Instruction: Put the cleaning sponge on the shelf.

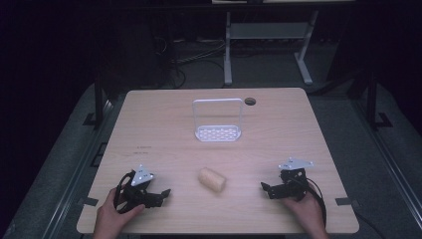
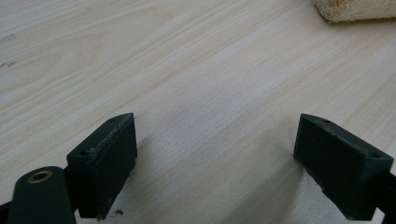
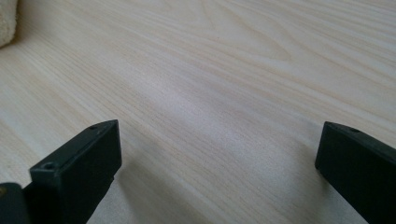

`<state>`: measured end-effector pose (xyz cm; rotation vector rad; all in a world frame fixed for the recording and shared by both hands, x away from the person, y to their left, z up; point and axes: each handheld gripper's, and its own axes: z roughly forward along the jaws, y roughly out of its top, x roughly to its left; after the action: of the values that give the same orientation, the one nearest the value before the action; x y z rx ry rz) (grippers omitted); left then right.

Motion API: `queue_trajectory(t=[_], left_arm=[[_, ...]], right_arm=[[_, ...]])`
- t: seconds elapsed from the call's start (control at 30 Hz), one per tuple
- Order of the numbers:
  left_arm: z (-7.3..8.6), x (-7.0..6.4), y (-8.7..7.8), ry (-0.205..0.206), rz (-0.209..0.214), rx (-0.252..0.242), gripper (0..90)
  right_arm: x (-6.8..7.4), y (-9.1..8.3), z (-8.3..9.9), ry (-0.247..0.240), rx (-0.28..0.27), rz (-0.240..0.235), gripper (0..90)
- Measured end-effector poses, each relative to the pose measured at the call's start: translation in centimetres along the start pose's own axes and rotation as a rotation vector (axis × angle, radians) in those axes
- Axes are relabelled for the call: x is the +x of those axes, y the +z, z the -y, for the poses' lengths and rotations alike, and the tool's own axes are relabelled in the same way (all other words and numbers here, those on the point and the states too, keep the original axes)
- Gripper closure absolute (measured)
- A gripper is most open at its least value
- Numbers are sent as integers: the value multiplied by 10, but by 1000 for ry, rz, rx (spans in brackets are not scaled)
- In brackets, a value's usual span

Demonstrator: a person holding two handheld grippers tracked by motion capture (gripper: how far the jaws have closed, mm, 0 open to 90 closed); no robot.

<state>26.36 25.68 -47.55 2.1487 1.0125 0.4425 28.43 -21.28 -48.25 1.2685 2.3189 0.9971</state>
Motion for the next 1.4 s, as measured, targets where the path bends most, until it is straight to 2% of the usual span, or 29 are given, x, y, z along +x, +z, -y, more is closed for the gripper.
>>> queue_trajectory(t=[0.07,0.6,1.03,1.4], left_arm=[[0,0,0,0,0,0,128],[0,0,0,0,0,0,129],[0,0,0,-1,-1,0,129],[0,0,0,-1,0,0,129]], right_arm=[[2,1,0,-17,9,13,4],[3,3,-3,-18,16,10,5],[10,10,-17,-55,45,-2,5],[16,14,-37,-87,27,-30,5]])
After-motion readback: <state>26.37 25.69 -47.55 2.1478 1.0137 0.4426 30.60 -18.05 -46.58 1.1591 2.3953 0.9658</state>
